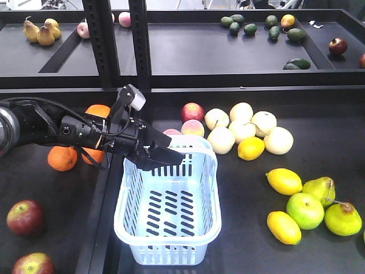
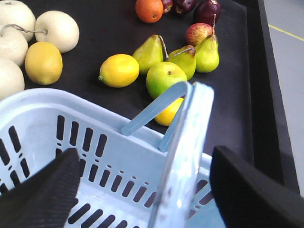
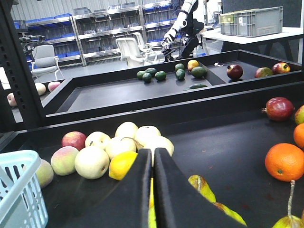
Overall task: Pick three apples into basket with both arms
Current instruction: 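Lower the left gripper and close it around the basket handle, then lift the basket by its handle with the left gripper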
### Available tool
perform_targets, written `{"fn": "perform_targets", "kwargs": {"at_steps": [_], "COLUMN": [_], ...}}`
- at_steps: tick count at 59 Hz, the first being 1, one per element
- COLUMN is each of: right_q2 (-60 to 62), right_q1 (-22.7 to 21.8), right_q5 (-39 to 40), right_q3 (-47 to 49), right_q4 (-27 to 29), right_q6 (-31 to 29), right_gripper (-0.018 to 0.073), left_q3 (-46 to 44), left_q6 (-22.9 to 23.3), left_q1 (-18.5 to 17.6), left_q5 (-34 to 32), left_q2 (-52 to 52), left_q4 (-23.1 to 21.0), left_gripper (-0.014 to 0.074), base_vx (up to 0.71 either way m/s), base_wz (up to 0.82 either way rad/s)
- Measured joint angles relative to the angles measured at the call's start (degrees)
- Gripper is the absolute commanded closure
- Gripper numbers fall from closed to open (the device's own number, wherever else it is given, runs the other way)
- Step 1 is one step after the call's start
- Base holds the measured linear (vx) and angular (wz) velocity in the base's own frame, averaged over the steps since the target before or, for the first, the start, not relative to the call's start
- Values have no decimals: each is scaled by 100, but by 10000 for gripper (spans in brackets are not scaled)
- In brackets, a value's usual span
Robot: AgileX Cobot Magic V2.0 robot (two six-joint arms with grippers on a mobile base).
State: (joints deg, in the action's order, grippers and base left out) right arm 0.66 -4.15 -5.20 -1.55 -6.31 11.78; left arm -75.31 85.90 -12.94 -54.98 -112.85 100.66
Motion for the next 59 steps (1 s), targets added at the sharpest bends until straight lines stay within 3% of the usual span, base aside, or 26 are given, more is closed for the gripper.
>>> {"fn": "perform_targets", "kwargs": {"at_steps": [19, 44, 51, 59], "right_q2": [0, 0, 0, 0], "right_q1": [0, 0, 0, 0], "right_q5": [0, 0, 0, 0], "right_q3": [0, 0, 0, 0], "right_q4": [0, 0, 0, 0], "right_q6": [0, 0, 0, 0], "right_gripper": [564, 564, 564, 564], "left_q3": [0, 0, 0, 0], "left_q6": [5, 80, 390, 1060], "left_q1": [0, 0, 0, 0], "left_q5": [-61, -470, -515, -592], "left_q2": [-40, 607, 1104, 1658], "left_q4": [0, 0, 0, 0], "left_gripper": [600, 604, 604, 604], "base_vx": [0, 0, 0, 0], "base_wz": [0, 0, 0, 0]}}
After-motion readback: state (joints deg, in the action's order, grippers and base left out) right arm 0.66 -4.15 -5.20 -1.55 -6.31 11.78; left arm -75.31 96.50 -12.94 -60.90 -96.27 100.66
